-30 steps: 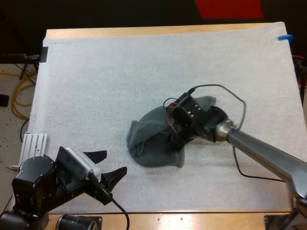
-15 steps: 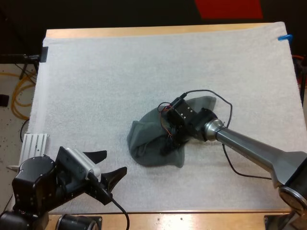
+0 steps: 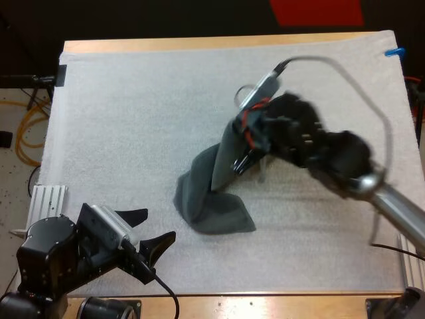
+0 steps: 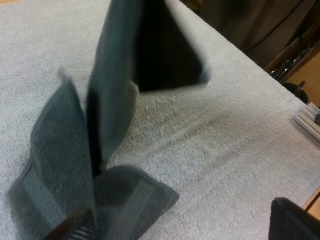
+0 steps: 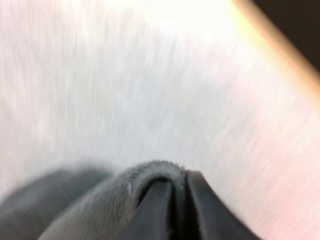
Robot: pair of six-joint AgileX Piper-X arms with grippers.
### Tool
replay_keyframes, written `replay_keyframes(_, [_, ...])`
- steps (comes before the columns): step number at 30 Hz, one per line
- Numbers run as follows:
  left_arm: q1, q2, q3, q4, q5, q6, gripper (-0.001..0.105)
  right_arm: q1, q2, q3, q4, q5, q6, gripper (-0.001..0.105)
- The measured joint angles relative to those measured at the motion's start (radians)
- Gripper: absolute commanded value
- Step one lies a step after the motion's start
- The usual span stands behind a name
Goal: Pick towel from pile fold and stack
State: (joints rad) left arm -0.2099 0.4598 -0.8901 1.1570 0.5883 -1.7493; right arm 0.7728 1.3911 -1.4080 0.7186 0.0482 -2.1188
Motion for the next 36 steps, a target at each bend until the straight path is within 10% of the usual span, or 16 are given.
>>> replay_keyframes(17, [0.0,0.0,0.0,0.0,0.0,0.0,0.068,-0.014,-0.137,-0.083,0.128,0.076,0.095,0.0])
replay_keyframes(36, [0.0,0.0,0.0,0.0,0.0,0.0,0.068,-0.525,0.252,-0.081,-0.249,0.121,0.123,0.0])
